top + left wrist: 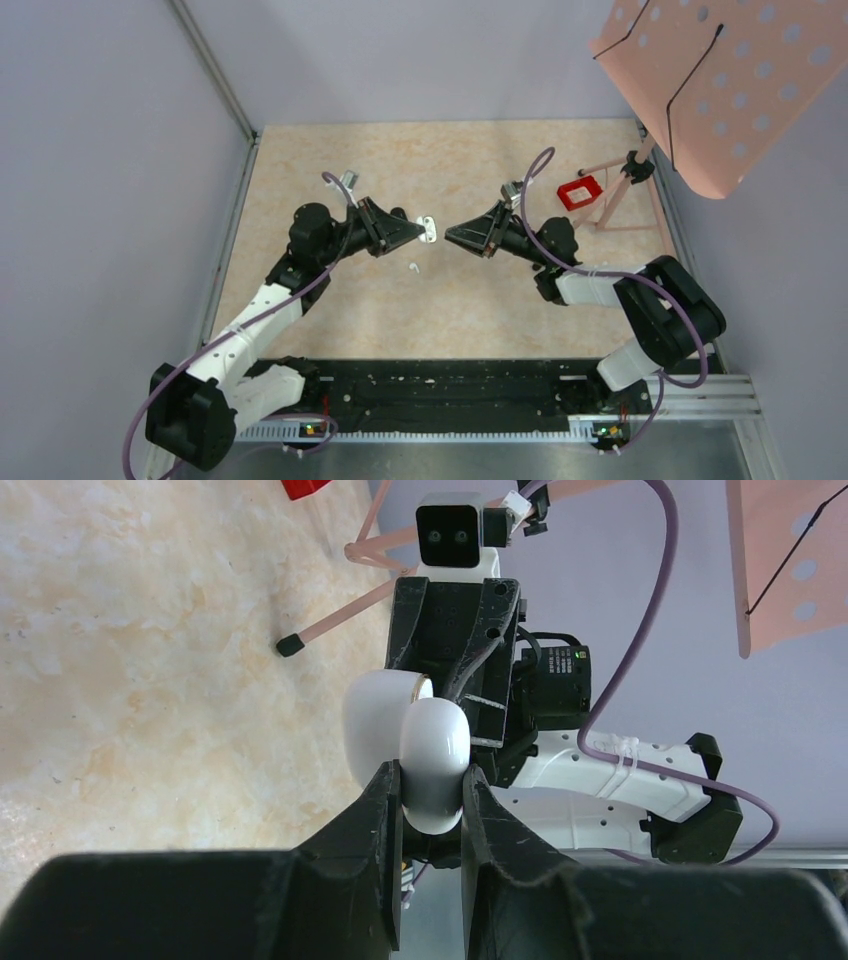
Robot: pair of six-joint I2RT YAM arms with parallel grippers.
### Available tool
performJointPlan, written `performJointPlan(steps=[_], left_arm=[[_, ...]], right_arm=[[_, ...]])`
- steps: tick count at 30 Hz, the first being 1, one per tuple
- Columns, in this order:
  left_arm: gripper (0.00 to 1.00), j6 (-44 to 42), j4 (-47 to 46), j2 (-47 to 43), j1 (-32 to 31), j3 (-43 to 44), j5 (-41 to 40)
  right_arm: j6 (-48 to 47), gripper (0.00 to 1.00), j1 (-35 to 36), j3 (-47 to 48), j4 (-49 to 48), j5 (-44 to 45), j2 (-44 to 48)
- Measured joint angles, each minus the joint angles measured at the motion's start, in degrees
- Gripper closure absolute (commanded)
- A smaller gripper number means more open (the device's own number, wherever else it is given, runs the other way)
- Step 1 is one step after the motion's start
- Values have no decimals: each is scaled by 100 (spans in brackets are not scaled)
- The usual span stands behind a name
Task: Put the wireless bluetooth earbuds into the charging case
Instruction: Pass from the right arm to the left, then pick up the right earbud from the center of the board.
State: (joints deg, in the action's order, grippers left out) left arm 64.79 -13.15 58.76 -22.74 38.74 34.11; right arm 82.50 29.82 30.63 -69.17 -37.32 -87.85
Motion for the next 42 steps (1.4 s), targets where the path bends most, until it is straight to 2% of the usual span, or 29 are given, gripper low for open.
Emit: performJointPlan(steps=[5,9,12,16,19,25,30,42], left_arm=[[100,-26,55,0,9,0,20],[100,-179,251,0,59,2,101],[100,-437,601,0,164,26,236],[100,-1003,1449,22,483,245,560],[100,-1587,2192,109,778,496,726],[100,-2350,3329,365,1482,549,883],[100,-2566,3611,525,1980,358,1097],[100,-2787,3679,525,2013,251,1558]], right_arm=[[-68,60,0,0,48,2,2],[-348,60,0,4,505,20,92],[-787,60,0,33,1272,90,326],[-1794,60,7,411,3084,424,737],[-2699,60,48,863,4439,942,953],[-3926,61,442,1349,6072,2070,916],[-4483,61,831,2035,6804,2673,79],[-5337,59,1126,4647,7652,3375,-2697]])
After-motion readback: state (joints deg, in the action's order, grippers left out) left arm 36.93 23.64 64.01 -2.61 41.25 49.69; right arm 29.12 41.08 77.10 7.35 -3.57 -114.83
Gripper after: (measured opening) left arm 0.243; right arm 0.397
